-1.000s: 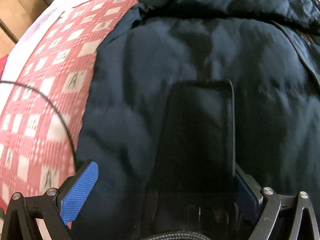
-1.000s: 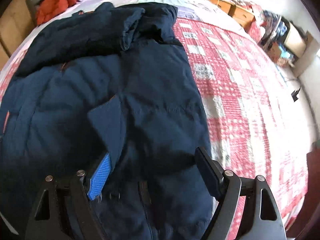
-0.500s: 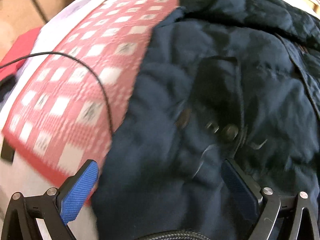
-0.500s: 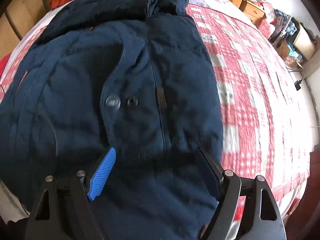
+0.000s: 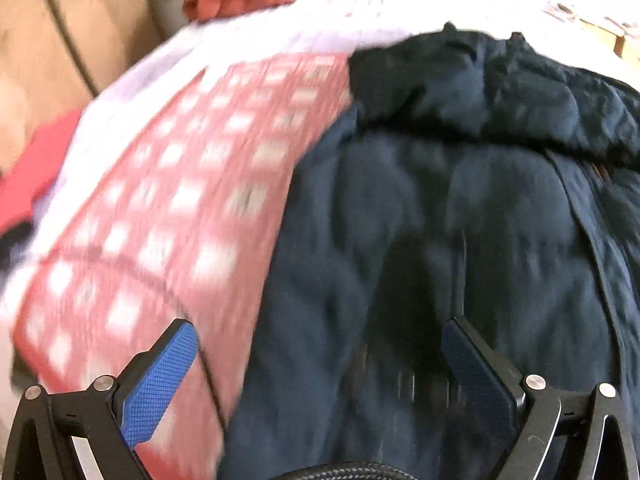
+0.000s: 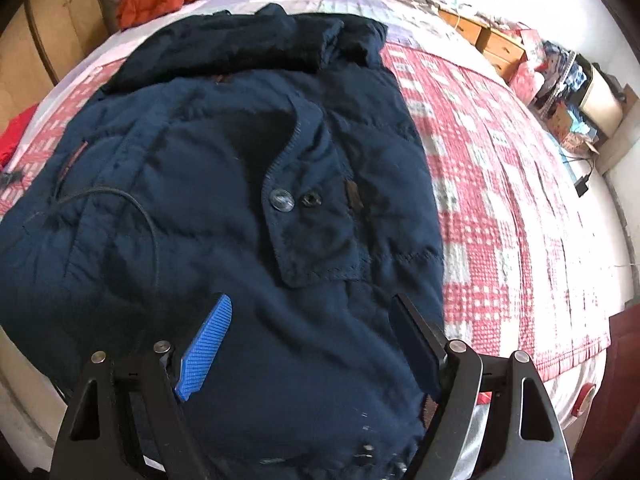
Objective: Fold large clothes
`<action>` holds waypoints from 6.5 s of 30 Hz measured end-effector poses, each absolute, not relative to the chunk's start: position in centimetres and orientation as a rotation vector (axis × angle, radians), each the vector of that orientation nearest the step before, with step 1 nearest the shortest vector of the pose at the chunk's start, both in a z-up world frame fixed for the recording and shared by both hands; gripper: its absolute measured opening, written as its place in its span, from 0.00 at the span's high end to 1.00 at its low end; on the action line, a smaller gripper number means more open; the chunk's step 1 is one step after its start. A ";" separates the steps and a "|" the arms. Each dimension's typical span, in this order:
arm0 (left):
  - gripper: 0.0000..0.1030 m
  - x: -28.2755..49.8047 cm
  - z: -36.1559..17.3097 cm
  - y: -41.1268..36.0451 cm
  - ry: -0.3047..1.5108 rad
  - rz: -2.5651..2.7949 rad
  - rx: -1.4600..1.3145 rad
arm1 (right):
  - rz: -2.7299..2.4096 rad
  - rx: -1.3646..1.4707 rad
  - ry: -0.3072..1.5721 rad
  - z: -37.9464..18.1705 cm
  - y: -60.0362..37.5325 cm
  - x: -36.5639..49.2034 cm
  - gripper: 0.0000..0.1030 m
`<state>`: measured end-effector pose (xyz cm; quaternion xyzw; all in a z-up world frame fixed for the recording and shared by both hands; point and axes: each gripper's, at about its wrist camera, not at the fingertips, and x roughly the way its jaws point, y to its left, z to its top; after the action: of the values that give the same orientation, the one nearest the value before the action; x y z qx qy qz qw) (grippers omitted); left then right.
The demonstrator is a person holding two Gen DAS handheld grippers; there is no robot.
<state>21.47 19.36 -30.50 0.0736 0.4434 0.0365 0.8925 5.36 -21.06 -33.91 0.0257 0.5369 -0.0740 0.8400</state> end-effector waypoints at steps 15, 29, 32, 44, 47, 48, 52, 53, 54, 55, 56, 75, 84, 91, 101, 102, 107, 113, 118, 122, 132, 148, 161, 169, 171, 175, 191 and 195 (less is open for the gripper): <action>0.04 41.7 -36.3 15.5 0.900 0.047 0.366 | -0.288 0.175 1.125 -35.4 -20.6 5.8 0.19; 0.60 47.0 -37.7 23.4 0.988 -0.019 -0.080 | -0.380 0.206 1.112 -35.9 -20.5 7.1 0.19; 0.60 47.3 -38.5 26.1 1.035 -0.095 -0.265 | -0.379 0.197 1.103 -35.5 -20.5 7.6 0.19; 0.59 42.2 -35.5 17.6 0.903 -0.139 0.259 | -0.359 0.192 1.081 -34.8 -19.3 8.6 0.19; 0.59 38.3 -33.7 16.2 0.872 -0.230 0.268 | -0.345 0.188 1.081 -35.0 -18.7 9.1 0.19; 0.59 36.7 -33.2 16.0 0.871 -0.252 0.254 | -0.338 0.180 1.084 -35.1 -18.4 9.4 0.19; 0.54 30.2 -33.7 16.6 0.931 -0.302 0.224 | -0.304 0.081 1.119 -36.4 -17.1 10.1 0.19; 0.54 28.8 -34.9 17.2 0.978 -0.293 0.221 | -0.301 0.070 1.134 -36.8 -17.0 10.1 0.19; 0.54 28.0 -36.0 18.2 1.024 -0.281 0.225 | -0.298 0.061 1.152 -37.4 -17.0 9.8 0.19; 0.54 26.6 -37.4 19.1 1.073 -0.259 0.242 | -0.297 0.054 1.159 -37.7 -17.2 9.1 0.19; 0.52 25.0 -38.1 20.2 1.080 -0.248 0.241 | -0.301 0.051 1.161 -37.8 -17.5 8.5 0.19; 0.51 5.2 -29.4 36.4 0.984 0.241 0.016 | -0.627 0.129 1.151 -32.8 -26.0 -8.8 0.19; 0.51 -2.2 -29.9 34.7 1.051 0.209 -0.002 | -0.527 0.126 1.097 -29.9 -24.3 -10.8 0.19; 0.51 -5.9 -26.5 35.7 0.927 0.310 -0.072 | -0.507 0.086 1.082 -28.7 -23.8 -12.6 0.19; 0.48 -3.3 -31.4 33.7 1.003 0.159 0.209 | -0.590 0.202 1.080 -29.9 -23.3 -13.2 0.19; 0.48 -2.7 -32.7 32.5 1.012 0.126 0.225 | -0.582 0.208 1.087 -30.3 -22.7 -13.1 0.19; 0.48 -0.3 -37.8 30.4 1.073 0.097 0.207 | -0.560 0.195 1.117 -31.7 -20.7 -12.8 0.19; 0.48 1.2 -36.6 30.8 0.985 0.114 0.134 | -0.586 0.214 1.128 -32.5 -20.7 -13.4 0.19; 0.48 1.7 -32.1 30.2 0.847 0.023 0.092 | -0.605 0.221 1.136 -32.8 -20.7 -13.9 0.19; 0.48 3.0 -31.0 29.4 0.839 -0.020 0.101 | -0.607 0.238 1.142 -33.2 -20.4 -14.0 0.19; 0.48 0.0 -33.6 30.7 0.941 0.043 0.141 | -0.573 0.197 1.128 -32.7 -19.8 -13.9 0.19; 0.48 -2.7 -36.1 30.8 0.996 0.043 0.106 | -0.557 0.198 1.140 -33.6 -19.5 -14.3 0.19; 0.34 3.2 -33.6 29.0 0.780 0.112 0.120 | -0.552 0.171 1.140 -34.3 -19.3 -14.5 0.19; 0.27 6.1 -33.7 27.6 0.770 0.118 0.146 | -0.572 0.096 1.093 -36.2 -20.7 -12.9 0.19; 0.27 5.8 -33.4 27.8 0.764 0.129 0.139 | -0.582 0.086 1.070 -36.4 -21.4 -12.5 0.19; 0.27 5.1 -33.8 28.0 0.782 0.156 0.139 | -0.619 0.083 1.039 -36.8 -23.5 -11.9 0.19; 0.28 4.1 -35.1 28.4 0.795 0.190 0.105 | -0.533 -0.026 0.962 -38.0 -26.0 -8.5 0.19; 0.28 4.3 -35.8 27.5 0.809 0.146 0.109 | -0.502 -0.007 0.973 -39.3 -26.2 -6.0 0.27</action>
<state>4.33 27.50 -35.82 0.0532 0.3931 0.0712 0.9152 -6.02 -26.21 -39.28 -0.0033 0.4625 -0.2385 0.8540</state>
